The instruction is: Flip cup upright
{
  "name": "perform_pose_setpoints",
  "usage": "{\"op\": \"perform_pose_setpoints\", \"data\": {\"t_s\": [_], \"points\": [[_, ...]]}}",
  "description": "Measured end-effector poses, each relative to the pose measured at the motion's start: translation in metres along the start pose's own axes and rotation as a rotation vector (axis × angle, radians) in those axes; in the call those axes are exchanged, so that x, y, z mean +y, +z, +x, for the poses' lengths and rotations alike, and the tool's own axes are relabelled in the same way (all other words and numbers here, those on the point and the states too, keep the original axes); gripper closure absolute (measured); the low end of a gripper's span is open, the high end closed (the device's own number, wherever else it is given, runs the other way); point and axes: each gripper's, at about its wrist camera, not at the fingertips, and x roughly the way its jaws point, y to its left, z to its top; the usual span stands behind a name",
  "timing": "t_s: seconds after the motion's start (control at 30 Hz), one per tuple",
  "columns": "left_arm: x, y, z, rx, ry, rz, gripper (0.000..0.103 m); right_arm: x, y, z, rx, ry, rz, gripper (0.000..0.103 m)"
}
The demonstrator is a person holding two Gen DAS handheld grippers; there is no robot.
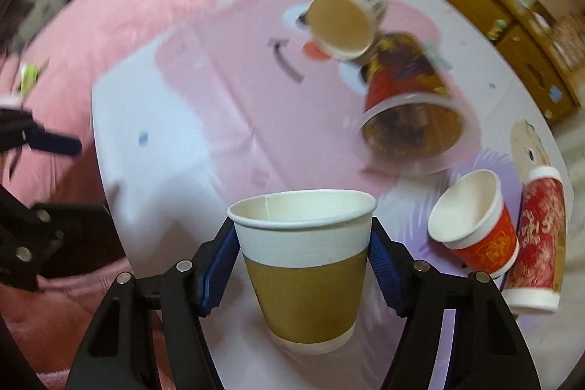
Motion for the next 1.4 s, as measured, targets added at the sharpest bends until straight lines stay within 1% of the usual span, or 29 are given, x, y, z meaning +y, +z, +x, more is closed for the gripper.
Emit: {"op": "perform_pose_setpoints", "data": {"t_s": [0.03, 0.13, 0.17, 0.27, 0.33, 0.4, 0.5, 0.57, 0.63, 0.73, 0.77, 0.83, 0.9, 0.97, 1.03, 1.07, 1.1, 1.17, 1.23, 1.3, 1.37, 1.4], "points": [[0.001, 0.000, -0.002, -0.001, -0.002, 0.010, 0.022, -0.003, -0.002, -0.004, -0.047, 0.004, 0.044, 0.035], [0.004, 0.007, -0.009, 0.004, -0.013, 0.049, 0.022, -0.012, -0.015, -0.014, -0.227, 0.026, 0.195, 0.035], [0.005, 0.009, -0.011, 0.009, -0.017, 0.058, 0.022, -0.014, -0.022, -0.016, -0.287, 0.012, 0.248, 0.036], [0.009, 0.017, -0.014, 0.033, -0.039, 0.080, 0.022, -0.021, -0.034, -0.017, -0.420, -0.050, 0.397, 0.036], [0.012, 0.021, -0.016, 0.049, -0.055, 0.095, 0.022, -0.023, -0.039, -0.016, -0.468, -0.118, 0.484, 0.037], [0.013, 0.023, -0.017, 0.054, -0.055, 0.122, 0.022, -0.027, -0.045, -0.017, -0.520, -0.183, 0.573, 0.037], [0.016, 0.024, -0.020, 0.056, -0.040, 0.185, 0.022, -0.034, -0.056, -0.021, -0.569, -0.236, 0.679, 0.037], [0.018, 0.025, -0.020, 0.057, -0.029, 0.226, 0.022, -0.029, -0.059, -0.018, -0.590, -0.274, 0.721, 0.037], [0.020, 0.027, -0.019, 0.057, -0.023, 0.259, 0.022, -0.022, -0.061, -0.014, -0.585, -0.317, 0.737, 0.037], [0.021, 0.033, -0.017, 0.047, -0.019, 0.304, 0.022, -0.010, -0.072, -0.010, -0.586, -0.349, 0.770, 0.035], [0.020, 0.035, -0.016, 0.044, -0.012, 0.313, 0.022, -0.005, -0.076, -0.008, -0.602, -0.375, 0.770, 0.035], [0.017, 0.037, -0.015, 0.042, 0.005, 0.337, 0.022, 0.005, -0.079, -0.006, -0.602, -0.406, 0.764, 0.034], [0.012, 0.040, -0.013, 0.047, 0.001, 0.364, 0.022, 0.017, -0.086, -0.007, -0.589, -0.406, 0.765, 0.033], [0.008, 0.041, -0.011, 0.049, -0.004, 0.379, 0.022, 0.023, -0.092, -0.004, -0.550, -0.387, 0.774, 0.033], [0.003, 0.041, -0.012, 0.043, -0.012, 0.391, 0.022, 0.029, -0.093, -0.001, -0.477, -0.379, 0.767, 0.027], [0.000, 0.040, -0.012, 0.038, -0.010, 0.395, 0.022, 0.032, -0.094, -0.001, -0.447, -0.373, 0.760, 0.021], [-0.003, 0.039, -0.014, 0.033, -0.010, 0.394, 0.022, 0.034, -0.097, -0.001, -0.429, -0.365, 0.757, 0.016], [-0.006, 0.037, -0.017, 0.022, -0.017, 0.381, 0.022, 0.037, -0.103, -0.007, -0.400, -0.337, 0.756, 0.012], [-0.010, 0.032, -0.021, 0.008, -0.025, 0.357, 0.022, 0.038, -0.109, -0.016, -0.369, -0.288, 0.759, 0.011], [-0.014, 0.027, -0.024, -0.004, -0.017, 0.339, 0.022, 0.038, -0.115, -0.027, -0.336, -0.226, 0.773, 0.009], [-0.018, 0.019, -0.028, -0.018, 0.017, 0.306, 0.022, 0.037, -0.123, -0.039, -0.279, -0.164, 0.803, 0.005], [-0.021, 0.014, -0.031, -0.029, 0.028, 0.286, 0.022, 0.035, -0.128, -0.046, -0.241, -0.138, 0.824, 0.005]]}}
